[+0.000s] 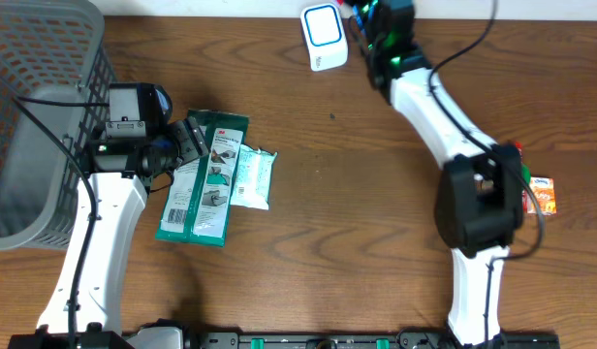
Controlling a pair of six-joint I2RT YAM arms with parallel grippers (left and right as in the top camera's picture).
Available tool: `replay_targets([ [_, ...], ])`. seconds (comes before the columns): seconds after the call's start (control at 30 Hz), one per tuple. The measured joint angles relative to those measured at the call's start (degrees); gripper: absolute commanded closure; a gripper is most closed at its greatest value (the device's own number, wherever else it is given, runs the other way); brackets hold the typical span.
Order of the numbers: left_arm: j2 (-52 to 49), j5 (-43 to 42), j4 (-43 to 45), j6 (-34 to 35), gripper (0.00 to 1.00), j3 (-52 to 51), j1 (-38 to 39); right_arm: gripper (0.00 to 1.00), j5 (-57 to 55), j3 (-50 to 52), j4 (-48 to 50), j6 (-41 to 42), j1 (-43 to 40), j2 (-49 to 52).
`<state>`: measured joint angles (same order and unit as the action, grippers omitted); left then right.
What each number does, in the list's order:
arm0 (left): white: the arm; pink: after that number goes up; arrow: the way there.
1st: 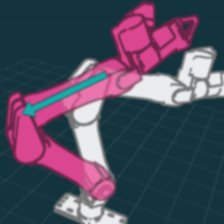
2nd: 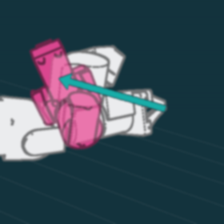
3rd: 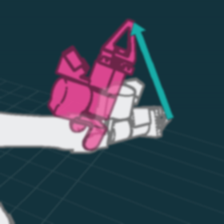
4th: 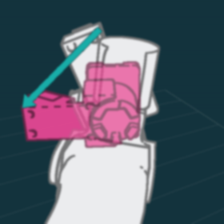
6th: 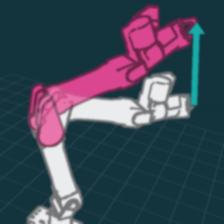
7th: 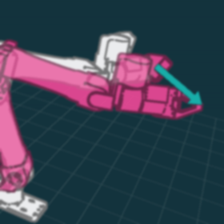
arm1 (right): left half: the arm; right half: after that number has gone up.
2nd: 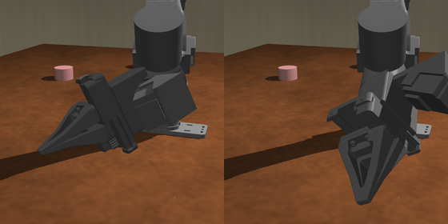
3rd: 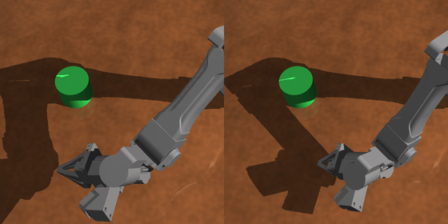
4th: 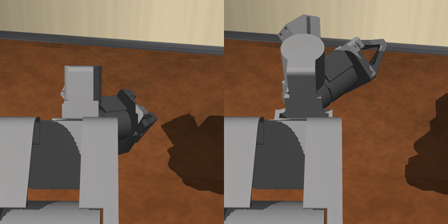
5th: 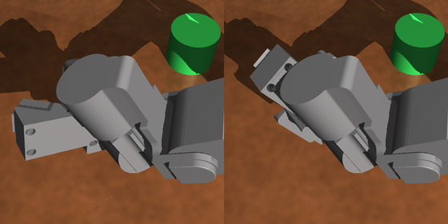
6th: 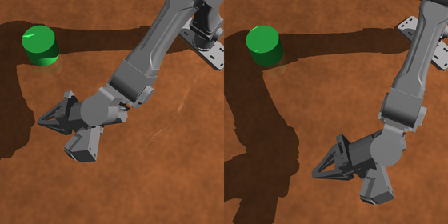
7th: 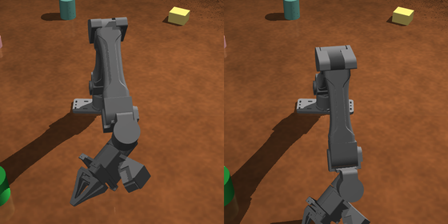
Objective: Scan the item barcode
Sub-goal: 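Hold the red bag against the scanner window, shifting it slightly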
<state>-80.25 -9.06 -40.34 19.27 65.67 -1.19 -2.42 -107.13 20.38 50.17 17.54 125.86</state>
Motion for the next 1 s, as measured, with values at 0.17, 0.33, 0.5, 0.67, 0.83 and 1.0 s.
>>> replay_targets([
  [0.17,0.0,0.0,0.0,0.0,0.19,0.0,0.0,0.99,2.54,-0.5,-1.01,3.48,-1.14,-2.73],
  [0.33,0.0,0.0,0.0,0.0,0.19,0.0,0.0,0.99,2.69,-0.46,-7.28,5.35,-1.33,-1.7],
  [0.5,0.0,0.0,0.02,0.0,0.19,0.0,0.0,0.99,2.64,-0.46,-4.81,6.19,-1.22,2.82],
  [0.67,0.0,0.0,-0.02,0.0,0.19,0.0,0.0,0.99,2.64,-0.44,-0.22,7.17,-0.68,10.75],
  [0.83,0.0,0.0,0.02,-0.02,0.19,0.0,0.0,0.99,2.64,-0.07,2.16,8.41,-0.48,16.06],
  [1.0,0.0,0.0,0.02,0.0,0.19,0.0,0.0,0.99,2.62,-0.04,3.3,8.87,-0.48,16.63],
])
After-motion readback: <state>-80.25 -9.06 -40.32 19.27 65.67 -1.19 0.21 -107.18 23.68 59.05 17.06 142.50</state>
